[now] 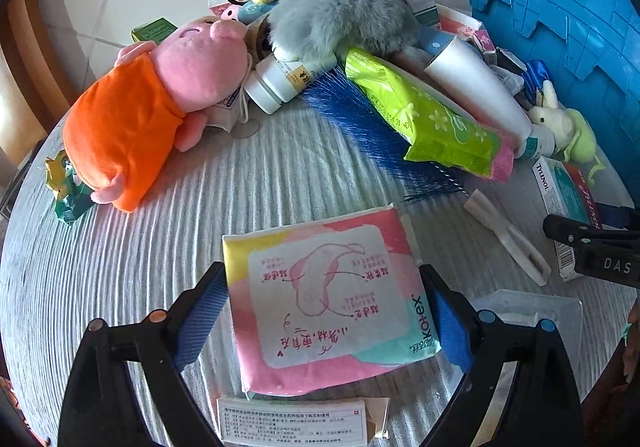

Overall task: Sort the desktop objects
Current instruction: 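Grasp the Kotex pad pack with the left gripper while the right grasps the Tylenol box, then lift the Kotex pack and Tylenol box toward the blue crate with both grippers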

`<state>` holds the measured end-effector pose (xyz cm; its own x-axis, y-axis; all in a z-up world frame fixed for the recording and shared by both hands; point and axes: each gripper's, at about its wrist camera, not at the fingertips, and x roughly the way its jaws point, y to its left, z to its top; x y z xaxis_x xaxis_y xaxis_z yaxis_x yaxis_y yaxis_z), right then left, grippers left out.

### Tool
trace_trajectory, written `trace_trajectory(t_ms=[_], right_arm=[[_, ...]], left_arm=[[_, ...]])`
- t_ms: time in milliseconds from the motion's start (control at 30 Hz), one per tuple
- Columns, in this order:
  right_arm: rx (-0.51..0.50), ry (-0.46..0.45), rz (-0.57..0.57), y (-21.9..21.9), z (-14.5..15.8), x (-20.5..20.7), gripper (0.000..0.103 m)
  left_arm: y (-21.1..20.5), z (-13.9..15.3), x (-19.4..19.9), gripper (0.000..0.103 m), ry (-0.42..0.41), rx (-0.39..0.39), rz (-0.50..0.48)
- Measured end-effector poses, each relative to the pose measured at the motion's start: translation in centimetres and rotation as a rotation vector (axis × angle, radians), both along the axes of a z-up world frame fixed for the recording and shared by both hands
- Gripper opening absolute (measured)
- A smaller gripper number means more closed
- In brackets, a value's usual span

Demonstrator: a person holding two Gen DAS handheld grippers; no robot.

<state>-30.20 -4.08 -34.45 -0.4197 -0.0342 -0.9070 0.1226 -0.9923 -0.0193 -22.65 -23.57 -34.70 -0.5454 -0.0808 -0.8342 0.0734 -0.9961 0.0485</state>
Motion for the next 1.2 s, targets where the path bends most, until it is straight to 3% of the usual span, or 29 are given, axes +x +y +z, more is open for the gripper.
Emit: trace_trajectory(t_ms=[267, 667, 900, 1200], right_arm=[[0.019, 0.017, 0.043, -0.2, 0.6, 0.3, 0.077], [0.006, 0.136, 0.094, 0.2, 5.3, 1.0, 0.077], [-0.032, 0.215, 0.101, -0.2, 8.7, 2.3, 0.077], [-0.091, 0.396, 0.106, 0.8, 18.5, 3.9, 0.077]], left_arm=[[-0.5, 0.1, 0.6, 0.081, 0.013, 0.022, -0.015], [-0.8, 3.3, 1.9, 0.079, 0.097, -0.011, 0.0], [0.5, 8.3, 1.0, 0.079, 0.19, -0.058, -0.003], [2.9, 17.9, 0.8, 0.079, 0.368, -0.068, -0.045]])
